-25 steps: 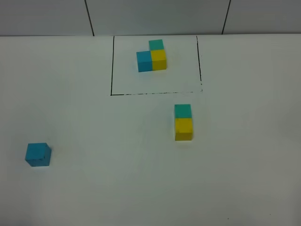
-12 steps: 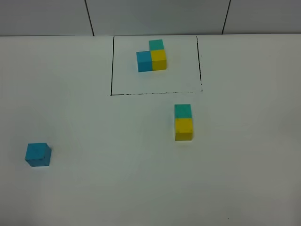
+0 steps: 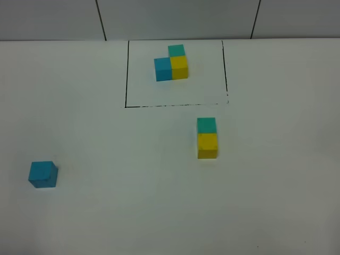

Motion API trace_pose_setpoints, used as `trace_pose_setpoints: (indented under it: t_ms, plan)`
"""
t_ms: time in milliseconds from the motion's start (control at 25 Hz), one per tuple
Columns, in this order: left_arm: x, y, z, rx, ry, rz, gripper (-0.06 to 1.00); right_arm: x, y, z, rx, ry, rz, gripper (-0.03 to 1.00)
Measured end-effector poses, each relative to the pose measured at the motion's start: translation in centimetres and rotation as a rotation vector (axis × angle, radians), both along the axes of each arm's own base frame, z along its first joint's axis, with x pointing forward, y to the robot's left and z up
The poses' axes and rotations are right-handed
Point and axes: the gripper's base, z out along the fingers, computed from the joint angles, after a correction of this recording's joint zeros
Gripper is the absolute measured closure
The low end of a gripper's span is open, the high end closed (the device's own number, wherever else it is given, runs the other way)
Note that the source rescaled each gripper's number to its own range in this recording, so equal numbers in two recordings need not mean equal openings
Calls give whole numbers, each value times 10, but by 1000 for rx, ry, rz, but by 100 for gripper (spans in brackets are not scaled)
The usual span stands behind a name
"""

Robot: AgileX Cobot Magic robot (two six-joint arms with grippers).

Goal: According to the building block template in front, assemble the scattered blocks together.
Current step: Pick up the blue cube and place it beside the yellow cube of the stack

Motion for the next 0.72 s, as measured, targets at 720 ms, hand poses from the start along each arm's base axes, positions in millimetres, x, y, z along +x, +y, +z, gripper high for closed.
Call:
trace_pose_setpoints:
  t_ms: [720]
  plan:
    - [101, 10, 40, 61, 369, 133, -5, 0, 0, 0, 0, 0, 0, 23]
